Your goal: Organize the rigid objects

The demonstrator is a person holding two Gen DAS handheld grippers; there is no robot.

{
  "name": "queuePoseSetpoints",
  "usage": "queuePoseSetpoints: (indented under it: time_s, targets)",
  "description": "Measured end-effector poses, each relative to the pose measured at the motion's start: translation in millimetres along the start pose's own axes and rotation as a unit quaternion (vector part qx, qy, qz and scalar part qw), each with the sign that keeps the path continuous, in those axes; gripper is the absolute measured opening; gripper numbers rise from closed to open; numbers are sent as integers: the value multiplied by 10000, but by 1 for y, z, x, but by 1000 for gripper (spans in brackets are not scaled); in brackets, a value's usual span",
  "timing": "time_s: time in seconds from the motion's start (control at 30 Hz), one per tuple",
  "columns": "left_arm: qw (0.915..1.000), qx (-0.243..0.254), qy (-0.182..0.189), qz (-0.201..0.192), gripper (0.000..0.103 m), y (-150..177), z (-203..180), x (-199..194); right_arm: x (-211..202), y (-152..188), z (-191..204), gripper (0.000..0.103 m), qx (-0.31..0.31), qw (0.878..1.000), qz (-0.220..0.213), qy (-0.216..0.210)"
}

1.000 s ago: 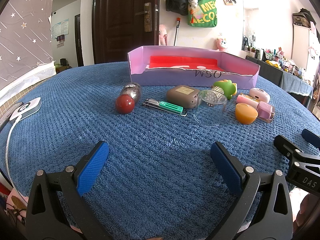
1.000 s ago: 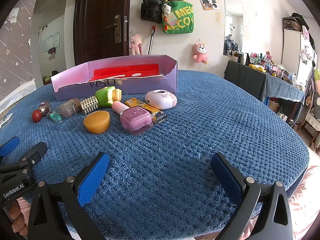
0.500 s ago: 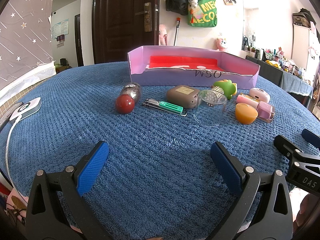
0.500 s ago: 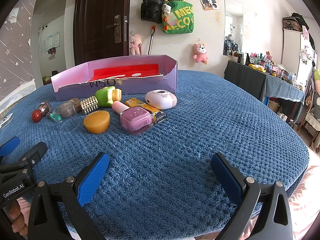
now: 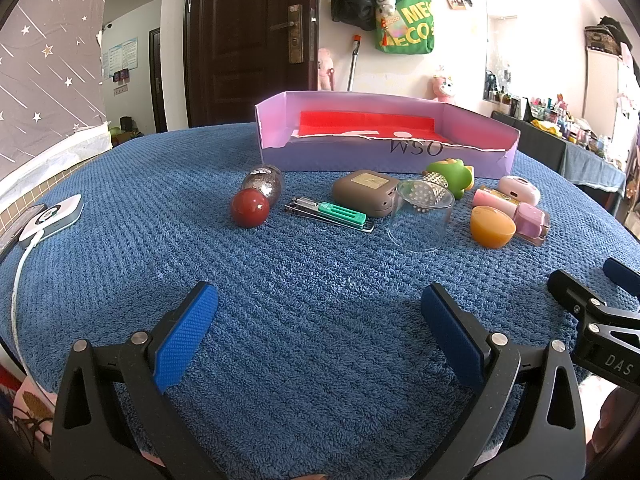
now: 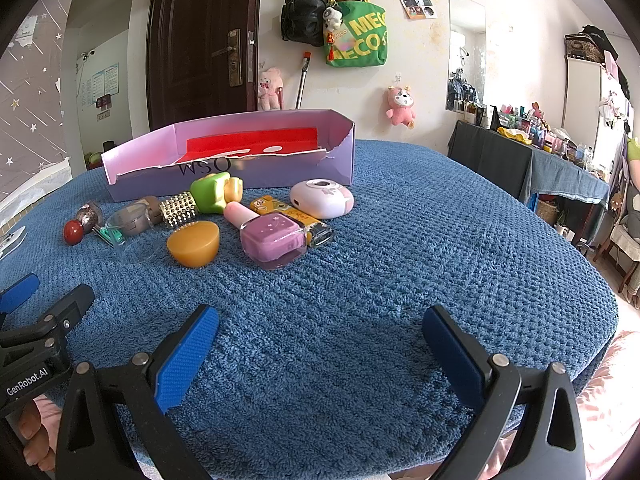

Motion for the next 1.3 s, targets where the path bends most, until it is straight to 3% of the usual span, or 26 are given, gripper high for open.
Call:
queuePoseSetpoints:
  time_s: [0.7, 1.0, 1.3]
  targets:
    - [9996, 90, 2, 263, 103, -6, -1, 0, 5, -9, -3, 103, 172, 9996, 201, -126]
    - [9995, 227, 194, 141, 103, -46, 2, -7, 6, -50, -11, 103, 132, 9999, 3, -49]
    - [9976, -211, 290, 598, 103, -71, 36, 11, 33, -64, 4, 103, -188, 9977, 523, -401]
Point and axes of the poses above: each gripper's, at about its wrist camera, not at the fingertips, and x roughly the way its jaws point, z to its left, y to its underside, the point moved 8 cm from there along x, roughly the way its jaws point, and after that the axes turned 11 degrees about y, right-handed, at the moved point
